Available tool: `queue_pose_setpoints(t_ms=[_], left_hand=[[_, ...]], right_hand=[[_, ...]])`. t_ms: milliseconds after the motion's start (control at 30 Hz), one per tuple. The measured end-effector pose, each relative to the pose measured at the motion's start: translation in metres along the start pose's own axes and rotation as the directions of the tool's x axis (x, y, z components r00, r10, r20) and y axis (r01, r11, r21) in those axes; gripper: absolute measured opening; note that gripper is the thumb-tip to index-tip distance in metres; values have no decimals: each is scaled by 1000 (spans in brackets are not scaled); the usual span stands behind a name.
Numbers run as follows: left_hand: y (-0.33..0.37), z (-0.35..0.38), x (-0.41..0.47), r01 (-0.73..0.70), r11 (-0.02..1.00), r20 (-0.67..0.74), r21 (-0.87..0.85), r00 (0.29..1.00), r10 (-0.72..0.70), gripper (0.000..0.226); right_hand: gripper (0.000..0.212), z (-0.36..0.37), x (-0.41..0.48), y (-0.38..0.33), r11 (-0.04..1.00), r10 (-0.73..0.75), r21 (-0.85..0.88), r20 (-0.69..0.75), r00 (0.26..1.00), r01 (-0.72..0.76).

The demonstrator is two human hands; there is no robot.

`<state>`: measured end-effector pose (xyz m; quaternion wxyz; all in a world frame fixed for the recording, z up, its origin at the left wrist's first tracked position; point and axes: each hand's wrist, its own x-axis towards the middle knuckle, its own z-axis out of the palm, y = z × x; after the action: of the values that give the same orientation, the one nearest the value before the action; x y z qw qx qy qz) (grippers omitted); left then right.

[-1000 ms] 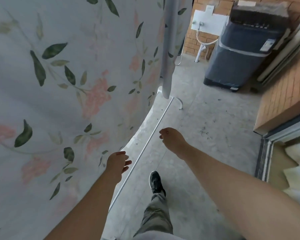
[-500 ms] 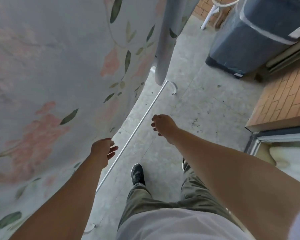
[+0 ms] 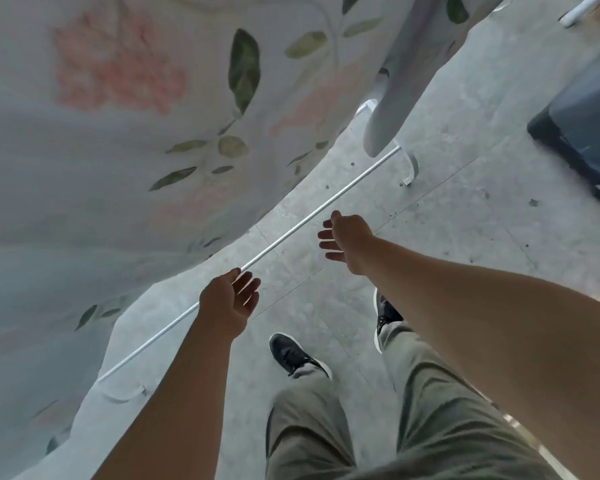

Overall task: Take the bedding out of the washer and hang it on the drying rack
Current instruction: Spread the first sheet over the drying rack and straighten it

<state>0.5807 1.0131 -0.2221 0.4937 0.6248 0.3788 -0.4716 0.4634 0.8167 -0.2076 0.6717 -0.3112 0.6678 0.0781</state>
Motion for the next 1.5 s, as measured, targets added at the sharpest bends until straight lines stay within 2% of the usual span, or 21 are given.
queue_pose_setpoints(t_ms=[167,233,333,400,433,533,667,900,933,1067,1133,1200,1300,1500], left_hand=[[-25,41,111,45,934,45,-355,998,-31,12],[-31,54,170,26,893,66,-449,998,4,12],[-26,66,240,-45,792,81,-609,990,118,35],[-16,74,284,-116,698,135,-707,946,294,43],[-10,78,299,-148,651,155,-744,910,385,39],[6,88,326,-232,511,187,-827,744,641,21],[28,97,334,-234,373,169,-898,599,782,25],[10,94,321,-231,340,157,-912,570,807,43],[10,92,325,-233,349,166,-908,564,809,45],[27,87,340,-111,385,309,-916,417,855,35],[32,89,346,-126,339,253,-932,441,861,37],[29,91,349,-216,305,166,-927,492,855,37],[26,88,351,-231,286,137,-930,503,853,35],[35,94,356,-313,306,71,-899,585,808,38]], right_hand=[[39,11,124,9,949,5,316,56,998,-23],[45,27,187,12,908,-9,416,134,991,-48],[65,48,259,2,815,-111,573,293,950,-81],[71,64,303,-10,757,-282,650,414,866,-64],[69,69,319,-18,721,-370,692,434,821,-41],[49,85,349,-36,637,-557,770,452,697,9],[44,97,361,-49,558,-671,828,483,562,-45],[53,81,364,-37,469,-727,847,530,436,-249],[54,82,366,-36,458,-733,852,523,436,-254],[55,94,369,-40,463,-753,868,492,437,-180],[53,100,370,-43,474,-754,867,490,438,-154],[52,104,370,-48,488,-752,864,488,442,-124],[53,105,371,-51,493,-741,868,455,494,-61],[57,104,371,-60,481,-600,876,294,744,41]])
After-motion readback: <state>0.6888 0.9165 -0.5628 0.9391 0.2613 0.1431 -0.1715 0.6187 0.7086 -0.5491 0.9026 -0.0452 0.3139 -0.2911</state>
